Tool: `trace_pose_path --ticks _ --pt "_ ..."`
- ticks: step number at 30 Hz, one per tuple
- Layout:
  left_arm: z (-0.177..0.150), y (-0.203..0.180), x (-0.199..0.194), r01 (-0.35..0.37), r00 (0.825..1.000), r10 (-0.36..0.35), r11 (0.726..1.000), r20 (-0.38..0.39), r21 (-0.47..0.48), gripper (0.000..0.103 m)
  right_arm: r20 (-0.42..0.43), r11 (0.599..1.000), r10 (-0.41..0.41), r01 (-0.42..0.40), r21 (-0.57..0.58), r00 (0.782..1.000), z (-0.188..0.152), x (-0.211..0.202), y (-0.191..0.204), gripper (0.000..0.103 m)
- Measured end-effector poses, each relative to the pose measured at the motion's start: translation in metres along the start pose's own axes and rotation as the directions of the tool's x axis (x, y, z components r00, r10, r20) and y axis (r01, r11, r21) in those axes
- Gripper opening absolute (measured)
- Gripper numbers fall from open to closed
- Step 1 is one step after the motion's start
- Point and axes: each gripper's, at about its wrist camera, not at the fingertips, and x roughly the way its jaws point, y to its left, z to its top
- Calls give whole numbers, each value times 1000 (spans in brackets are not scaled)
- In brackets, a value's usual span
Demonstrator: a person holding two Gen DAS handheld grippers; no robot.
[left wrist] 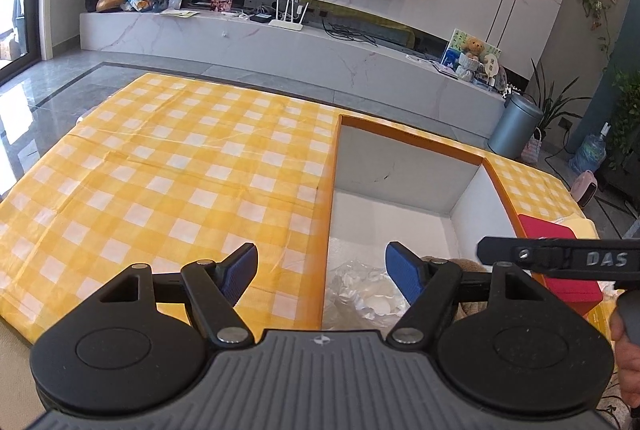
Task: Organize soft objects
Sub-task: 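Withdraw both tools from the box back toward the soft pile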
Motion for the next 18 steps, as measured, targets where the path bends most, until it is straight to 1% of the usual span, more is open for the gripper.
trace_pose_path --ticks 2,5,7,10,13,15,16,17,18 --pt "1 -3 -2 -9 1000 9 1000 0 -1 86 22 1000 3 -3 7 1000 0 -12 -3 76" --pt "3 -5 -8 -49 999 49 998 8 -35 86 52 1000 -6 6 6 999 1 -28 -6 77" --pt "4 -7 -14 -56 998 57 998 23 -41 86 78 1000 -15 15 7 997 -1 -38 -8 78" --pt "6 -14 -24 -61 997 62 998 44 -28 86 121 1000 -18 17 7 992 1 -58 -16 81" --pt "8 -26 -29 -73 996 74 997 46 -10 86 168 1000 -27 25 12 985 3 -81 -24 81" --pt "9 -36 -33 -71 996 71 997 50 3 86 211 998 -62 64 -6 976 4 -100 -30 82" --pt "9 -43 -34 -68 996 67 998 55 15 86 236 996 -86 93 -18 968 3 -109 -33 87" --pt "10 -49 -35 -68 996 67 997 57 26 86 251 991 -113 127 -38 961 2 -119 -37 95" --pt "10 -58 -35 -71 996 69 997 58 41 86 256 983 -142 166 -74 956 0 -126 -39 96"
